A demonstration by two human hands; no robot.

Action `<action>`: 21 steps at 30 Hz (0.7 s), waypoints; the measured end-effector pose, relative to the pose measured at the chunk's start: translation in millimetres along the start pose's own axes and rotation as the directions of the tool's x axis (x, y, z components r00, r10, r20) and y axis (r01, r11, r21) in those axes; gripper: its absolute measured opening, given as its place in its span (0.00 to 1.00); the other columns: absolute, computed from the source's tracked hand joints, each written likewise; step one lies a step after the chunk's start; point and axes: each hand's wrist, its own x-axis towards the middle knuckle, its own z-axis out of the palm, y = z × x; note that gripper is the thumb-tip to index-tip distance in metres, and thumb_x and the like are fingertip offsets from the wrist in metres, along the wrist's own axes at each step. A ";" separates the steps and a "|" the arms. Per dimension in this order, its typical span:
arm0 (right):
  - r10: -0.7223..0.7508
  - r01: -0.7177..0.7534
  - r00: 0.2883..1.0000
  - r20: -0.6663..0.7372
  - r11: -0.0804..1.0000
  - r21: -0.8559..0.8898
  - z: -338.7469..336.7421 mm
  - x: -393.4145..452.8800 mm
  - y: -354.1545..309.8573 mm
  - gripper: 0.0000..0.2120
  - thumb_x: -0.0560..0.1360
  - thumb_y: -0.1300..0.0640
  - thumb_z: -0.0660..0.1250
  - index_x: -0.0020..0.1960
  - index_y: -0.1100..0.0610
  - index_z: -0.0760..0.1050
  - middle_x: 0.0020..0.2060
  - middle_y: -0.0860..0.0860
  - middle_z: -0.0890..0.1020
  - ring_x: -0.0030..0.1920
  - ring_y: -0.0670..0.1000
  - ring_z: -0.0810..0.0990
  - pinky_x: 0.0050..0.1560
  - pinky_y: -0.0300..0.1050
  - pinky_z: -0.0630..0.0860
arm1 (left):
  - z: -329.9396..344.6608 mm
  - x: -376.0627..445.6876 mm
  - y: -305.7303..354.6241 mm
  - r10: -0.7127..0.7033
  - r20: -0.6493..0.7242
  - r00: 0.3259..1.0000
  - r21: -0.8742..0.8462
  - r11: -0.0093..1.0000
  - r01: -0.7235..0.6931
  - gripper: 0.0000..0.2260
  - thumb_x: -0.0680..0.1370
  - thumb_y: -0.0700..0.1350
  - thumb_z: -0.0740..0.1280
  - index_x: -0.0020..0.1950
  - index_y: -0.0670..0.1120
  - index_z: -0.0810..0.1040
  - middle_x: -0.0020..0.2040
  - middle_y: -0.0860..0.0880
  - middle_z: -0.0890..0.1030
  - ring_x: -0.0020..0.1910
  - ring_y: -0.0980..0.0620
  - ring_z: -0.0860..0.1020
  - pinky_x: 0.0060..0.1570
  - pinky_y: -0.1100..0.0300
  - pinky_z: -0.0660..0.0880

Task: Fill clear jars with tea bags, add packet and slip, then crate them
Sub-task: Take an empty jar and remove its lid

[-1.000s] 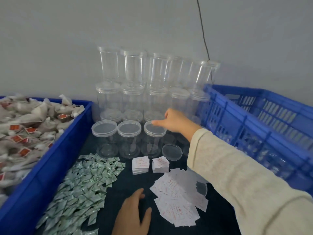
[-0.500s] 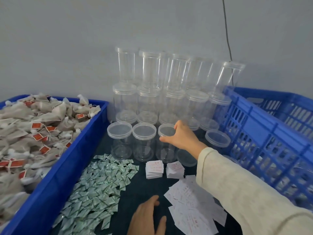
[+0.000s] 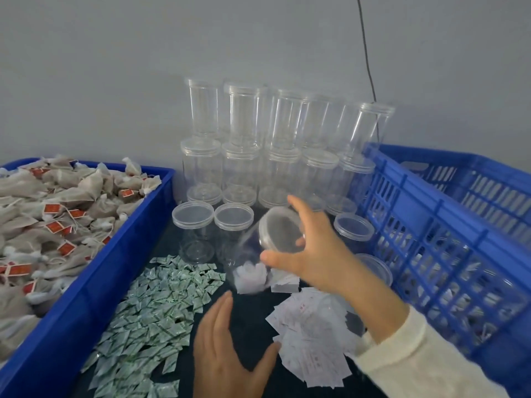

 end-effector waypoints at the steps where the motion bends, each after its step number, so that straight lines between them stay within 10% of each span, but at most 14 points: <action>1: 0.026 -0.026 0.999 0.037 1.000 0.006 7.3 -12.3 0.5 0.50 0.54 0.26 0.66 0.72 0.33 0.49 0.61 0.42 0.60 0.60 0.47 0.71 0.60 0.48 0.72 | -4.3 2.6 5.8 0.076 -0.065 0.995 0.060 0.996 -0.072 0.40 0.72 0.70 0.61 0.66 0.36 0.67 0.63 0.42 0.72 0.65 0.46 0.68 0.65 0.55 0.64; 6: 0.194 -0.220 0.966 0.169 0.963 0.154 33.5 -56.4 8.1 0.37 0.55 0.22 0.56 0.55 0.46 0.67 0.48 0.34 0.73 0.44 0.36 0.73 0.44 0.33 0.68 | -25.6 5.5 23.8 0.199 0.039 0.979 0.370 0.907 -0.199 0.41 0.72 0.74 0.54 0.65 0.38 0.66 0.62 0.36 0.77 0.66 0.39 0.72 0.62 0.40 0.64; 10: 0.191 -0.223 0.968 0.164 0.952 0.208 38.5 -67.5 9.4 0.44 0.57 0.23 0.53 0.47 0.63 0.72 0.34 0.48 0.72 0.31 0.43 0.68 0.31 0.33 0.66 | -35.4 8.8 22.7 0.179 0.164 0.970 0.527 0.815 -0.239 0.48 0.57 0.68 0.73 0.65 0.39 0.67 0.60 0.39 0.79 0.59 0.38 0.78 0.62 0.42 0.66; 14: 0.180 -0.187 0.982 0.057 0.967 0.171 53.7 -68.8 13.7 0.32 0.59 0.23 0.54 0.48 0.48 0.70 0.46 0.42 0.76 0.43 0.40 0.76 0.43 0.38 0.72 | -42.1 18.2 12.5 0.203 0.216 0.955 0.504 0.815 -0.288 0.44 0.53 0.57 0.81 0.62 0.40 0.68 0.54 0.41 0.82 0.50 0.41 0.82 0.50 0.48 0.78; 21: 0.043 -0.060 0.994 0.096 0.981 0.184 66.7 -67.7 28.0 0.28 0.63 0.29 0.53 0.52 0.47 0.68 0.46 0.42 0.77 0.47 0.42 0.76 0.53 0.47 0.75 | -51.4 14.9 3.1 0.220 0.268 0.938 0.484 0.811 -0.329 0.39 0.55 0.55 0.74 0.62 0.42 0.69 0.54 0.45 0.81 0.50 0.44 0.79 0.53 0.50 0.69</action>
